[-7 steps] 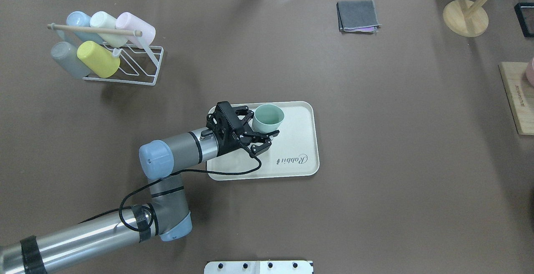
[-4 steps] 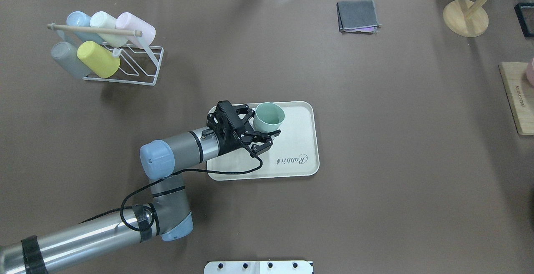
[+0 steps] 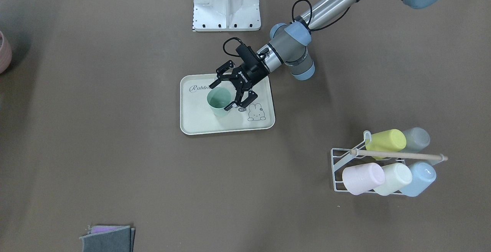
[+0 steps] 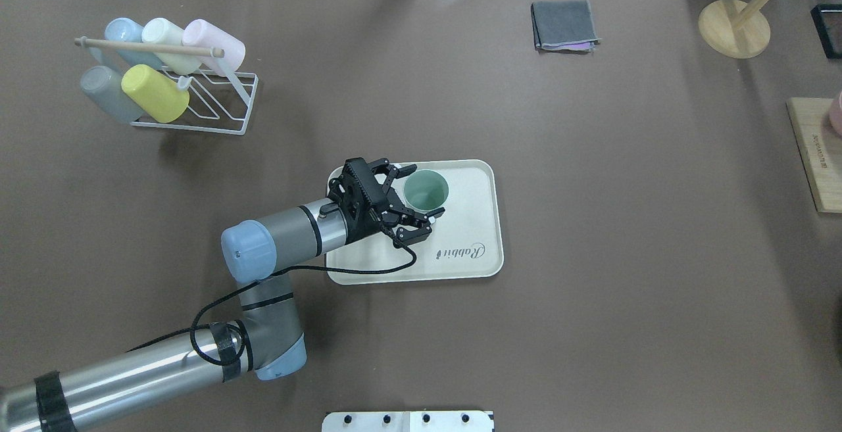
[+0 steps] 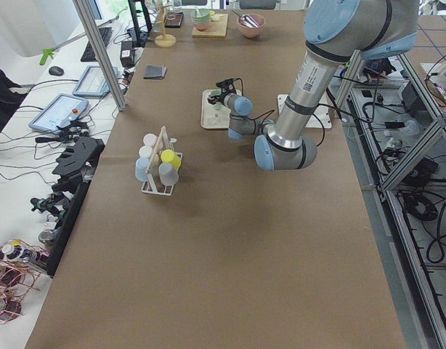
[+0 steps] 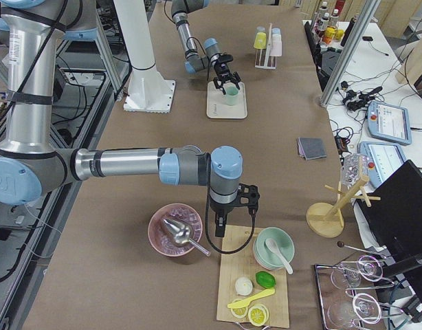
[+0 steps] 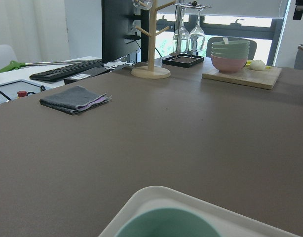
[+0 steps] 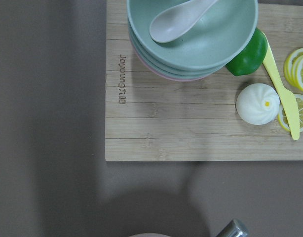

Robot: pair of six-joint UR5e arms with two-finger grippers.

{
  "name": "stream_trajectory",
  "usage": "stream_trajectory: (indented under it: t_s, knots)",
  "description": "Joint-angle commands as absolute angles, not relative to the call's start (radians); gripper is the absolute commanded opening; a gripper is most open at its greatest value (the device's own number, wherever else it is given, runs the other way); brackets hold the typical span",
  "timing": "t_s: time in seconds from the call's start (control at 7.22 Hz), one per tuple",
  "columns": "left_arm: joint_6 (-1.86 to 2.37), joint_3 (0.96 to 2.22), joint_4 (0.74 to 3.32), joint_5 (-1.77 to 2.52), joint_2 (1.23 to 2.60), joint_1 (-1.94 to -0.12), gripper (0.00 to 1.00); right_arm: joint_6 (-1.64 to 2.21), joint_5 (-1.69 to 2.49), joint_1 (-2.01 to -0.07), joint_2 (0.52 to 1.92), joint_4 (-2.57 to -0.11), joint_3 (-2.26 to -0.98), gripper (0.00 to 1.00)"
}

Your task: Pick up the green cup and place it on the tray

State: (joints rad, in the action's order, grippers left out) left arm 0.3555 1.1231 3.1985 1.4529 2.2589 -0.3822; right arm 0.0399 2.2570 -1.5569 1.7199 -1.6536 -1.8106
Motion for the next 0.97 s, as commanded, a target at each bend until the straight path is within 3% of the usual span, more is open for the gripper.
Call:
stream_trajectory:
  t_s: [0.0, 0.14, 0.55, 0.83]
  knots:
    - [0.351, 1.134, 3.195, 1.453, 2.260, -0.383, 0.99, 0.038, 2.255, -1.557, 1.720, -1.652, -1.810, 1.00]
    - [0.354, 1.172, 3.176, 1.453, 2.260, -0.385, 0.99, 0.038, 2.253, -1.557, 1.720, -1.652, -1.810, 1.00]
    - [0.467, 1.504, 2.698, 1.453, 2.301, -0.391, 0.99, 0.038, 2.258, -1.557, 1.718, -1.652, -1.810, 1.00]
    - [0.477, 1.529, 2.312, 1.337, 2.452, -0.396, 0.99, 0.040, 2.261, -1.557, 1.720, -1.648, -1.810, 1.00]
